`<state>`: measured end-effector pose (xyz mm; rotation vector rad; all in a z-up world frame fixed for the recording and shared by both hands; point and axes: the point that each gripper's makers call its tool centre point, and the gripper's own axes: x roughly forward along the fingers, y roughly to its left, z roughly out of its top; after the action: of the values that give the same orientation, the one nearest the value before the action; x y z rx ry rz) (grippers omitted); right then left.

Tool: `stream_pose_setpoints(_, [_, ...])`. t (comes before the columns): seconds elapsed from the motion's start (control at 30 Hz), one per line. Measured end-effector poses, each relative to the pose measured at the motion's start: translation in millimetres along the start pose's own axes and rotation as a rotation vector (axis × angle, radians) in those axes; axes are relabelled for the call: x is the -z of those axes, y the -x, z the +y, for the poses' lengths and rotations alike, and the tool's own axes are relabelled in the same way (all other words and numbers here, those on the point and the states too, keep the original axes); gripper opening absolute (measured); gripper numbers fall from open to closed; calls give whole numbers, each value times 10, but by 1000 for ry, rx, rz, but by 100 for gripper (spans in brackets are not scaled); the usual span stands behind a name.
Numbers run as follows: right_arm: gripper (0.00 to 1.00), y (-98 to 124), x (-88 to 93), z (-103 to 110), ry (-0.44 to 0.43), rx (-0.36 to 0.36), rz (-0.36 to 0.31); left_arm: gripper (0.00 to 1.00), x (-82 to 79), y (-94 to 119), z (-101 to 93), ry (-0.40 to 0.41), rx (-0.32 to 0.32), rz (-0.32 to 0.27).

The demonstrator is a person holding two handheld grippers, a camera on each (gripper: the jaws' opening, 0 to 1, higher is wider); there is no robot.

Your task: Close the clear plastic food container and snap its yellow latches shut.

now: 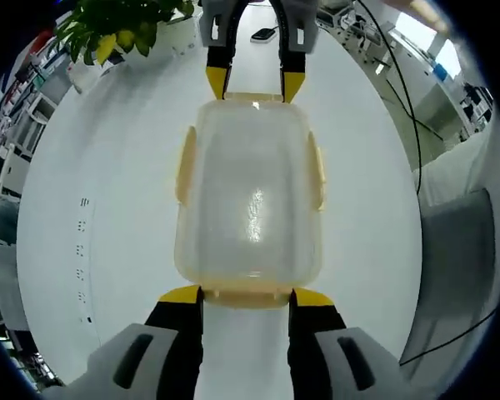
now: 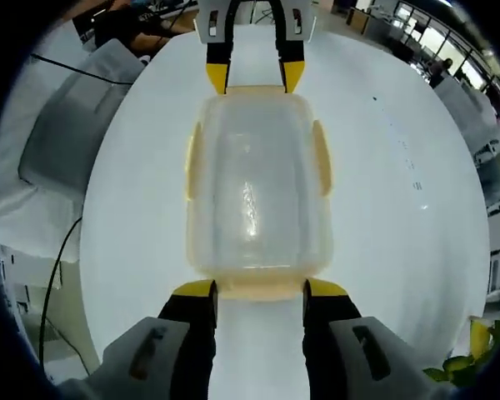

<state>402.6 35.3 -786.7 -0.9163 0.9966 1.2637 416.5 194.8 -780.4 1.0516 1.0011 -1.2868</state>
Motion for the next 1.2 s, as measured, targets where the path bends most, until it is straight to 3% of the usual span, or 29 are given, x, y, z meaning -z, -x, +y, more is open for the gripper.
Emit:
stream_pose_setpoints(0.33, [37,-55,-50,-18,22,-11,13,33,96,-49,-46,42,19,9])
stream_pose_setpoints(0.67, [38,-57,-8,-16,-3,-16,17,34,57,-56,33,-39,-32,24])
stream_pose_setpoints(1.2, [38,-63,32,-21,-28,-1,-47,36,74,-148,71,-51,-60,11])
